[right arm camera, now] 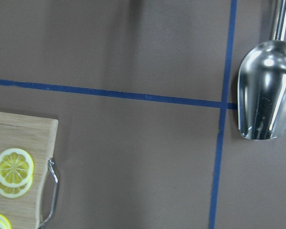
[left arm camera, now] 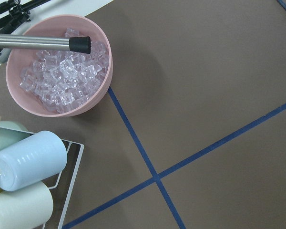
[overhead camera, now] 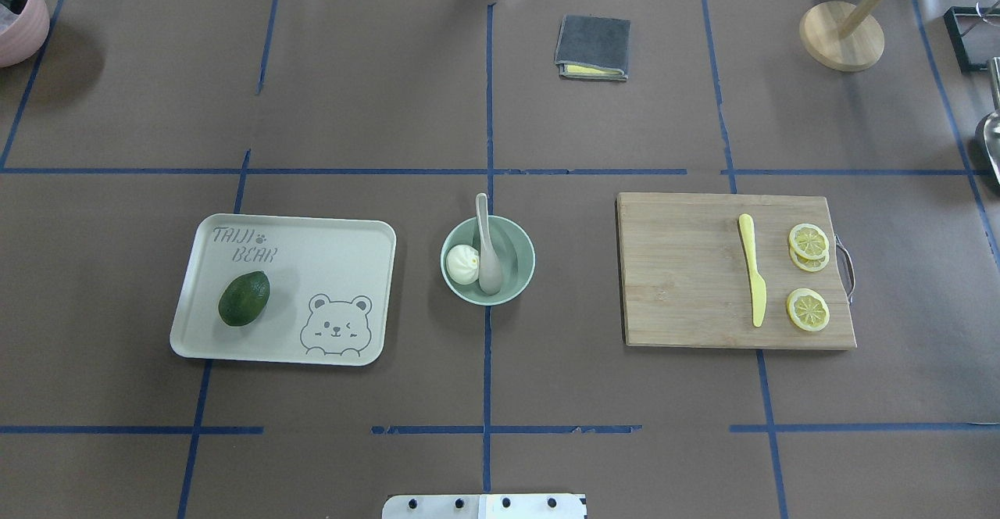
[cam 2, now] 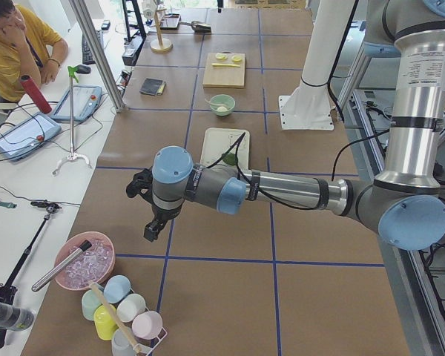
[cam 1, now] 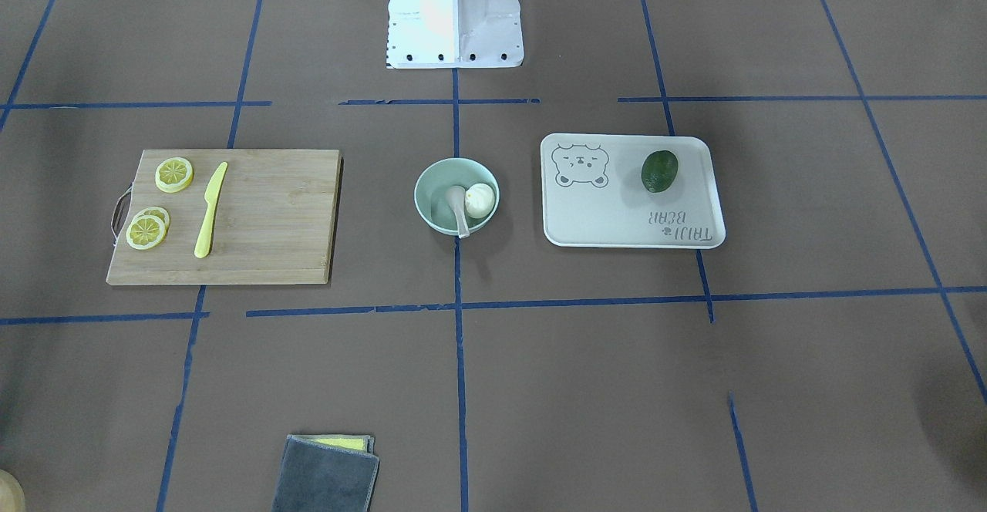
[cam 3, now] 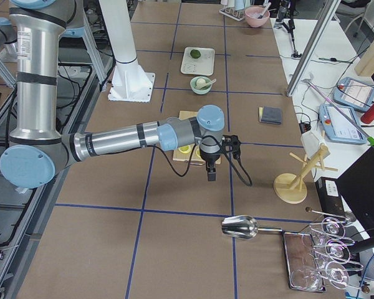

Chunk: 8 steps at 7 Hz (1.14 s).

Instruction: Put spoon and bun in bowl

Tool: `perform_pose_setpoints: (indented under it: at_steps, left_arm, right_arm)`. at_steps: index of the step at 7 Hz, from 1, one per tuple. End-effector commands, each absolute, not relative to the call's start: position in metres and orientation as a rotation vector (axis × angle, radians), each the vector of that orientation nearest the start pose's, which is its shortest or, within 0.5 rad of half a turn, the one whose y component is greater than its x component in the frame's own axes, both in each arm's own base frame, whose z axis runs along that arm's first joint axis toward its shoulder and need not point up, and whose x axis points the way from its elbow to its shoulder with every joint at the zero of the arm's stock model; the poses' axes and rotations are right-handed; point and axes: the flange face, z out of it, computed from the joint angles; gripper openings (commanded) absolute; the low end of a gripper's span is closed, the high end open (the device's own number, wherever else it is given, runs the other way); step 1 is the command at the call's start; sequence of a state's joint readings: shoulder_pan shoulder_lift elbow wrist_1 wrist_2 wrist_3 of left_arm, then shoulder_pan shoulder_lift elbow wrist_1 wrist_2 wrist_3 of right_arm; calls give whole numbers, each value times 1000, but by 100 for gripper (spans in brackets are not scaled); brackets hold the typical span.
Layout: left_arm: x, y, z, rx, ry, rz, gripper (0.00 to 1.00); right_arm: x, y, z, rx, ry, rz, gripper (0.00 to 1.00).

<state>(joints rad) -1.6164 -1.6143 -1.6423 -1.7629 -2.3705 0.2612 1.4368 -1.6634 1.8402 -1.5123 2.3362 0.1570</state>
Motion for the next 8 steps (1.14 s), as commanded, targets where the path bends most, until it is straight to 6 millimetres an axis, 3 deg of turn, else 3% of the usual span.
perform_pose_setpoints:
  at_steps: [1, 2, 3, 4, 6, 7, 8]
  left_arm:
    - [-81, -518, 597, 296, 790, 189, 100]
    - [-66, -517, 605, 200, 806, 168, 100]
    - [-54, -513, 608, 134, 815, 164, 100]
    - [-47, -500, 623, 118, 816, 185, 100]
    - [-31, -496, 650, 65, 819, 194, 100]
    - [-31, -499, 627, 116, 817, 215, 100]
    - [-31, -502, 621, 127, 815, 220, 100]
  right_arm:
    - [39, -469, 585, 74, -781, -142, 100]
    - [38, -491, 561, 48, -773, -152, 100]
    - [35, -501, 552, 40, -764, -156, 100]
    - [34, -500, 551, 41, -766, -158, 100]
    - [18, -502, 552, 24, -767, -173, 100]
    - [14, -503, 554, 17, -767, -171, 100]
    - [14, -505, 563, -3, -766, -158, 100]
